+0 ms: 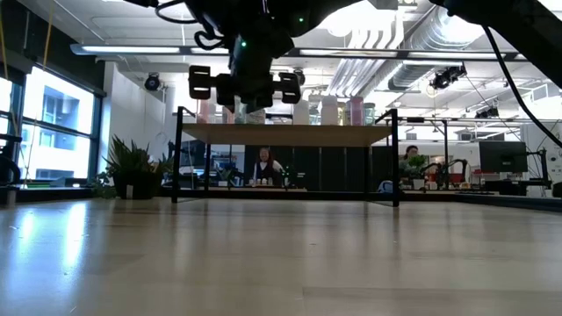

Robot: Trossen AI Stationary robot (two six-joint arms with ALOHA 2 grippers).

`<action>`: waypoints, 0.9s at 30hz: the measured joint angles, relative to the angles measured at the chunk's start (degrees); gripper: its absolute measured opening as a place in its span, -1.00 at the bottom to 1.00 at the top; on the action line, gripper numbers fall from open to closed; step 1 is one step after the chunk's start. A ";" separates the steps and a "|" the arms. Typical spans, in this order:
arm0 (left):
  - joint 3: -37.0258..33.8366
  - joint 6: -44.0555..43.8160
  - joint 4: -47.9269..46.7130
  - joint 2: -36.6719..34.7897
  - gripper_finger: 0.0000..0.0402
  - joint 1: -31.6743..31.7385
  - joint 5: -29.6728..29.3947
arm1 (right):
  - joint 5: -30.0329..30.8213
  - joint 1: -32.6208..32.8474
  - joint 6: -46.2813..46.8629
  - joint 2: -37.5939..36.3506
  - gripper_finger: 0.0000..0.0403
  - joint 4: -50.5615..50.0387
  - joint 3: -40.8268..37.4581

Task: Pick and place medicine bottles onto shelf by color
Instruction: Put the blue pill bottle on the shelf

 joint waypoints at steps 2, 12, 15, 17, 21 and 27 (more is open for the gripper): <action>0.00 0.00 0.00 0.00 -0.22 0.00 0.02 | 0.00 -0.29 -0.02 0.00 -0.43 -0.02 0.00; 0.00 -0.46 0.00 0.00 -0.22 0.00 0.02 | -3.52 -1.99 0.00 -0.02 -0.43 -0.16 0.00; 0.00 -0.46 0.00 0.00 -0.22 0.01 0.02 | -6.80 -2.54 0.00 -0.02 -0.43 -0.16 0.00; 0.00 -0.57 0.00 0.00 -0.22 0.00 0.02 | -6.63 -2.61 0.00 -0.02 -0.43 -0.52 0.00; 0.00 -0.66 -0.06 0.52 -0.22 0.01 0.02 | -2.93 -2.49 -0.02 -0.02 -0.43 -0.93 0.00; 0.00 -0.61 -0.15 1.37 -0.22 0.02 0.04 | -3.50 -2.49 -0.66 -0.07 -0.43 -0.94 0.00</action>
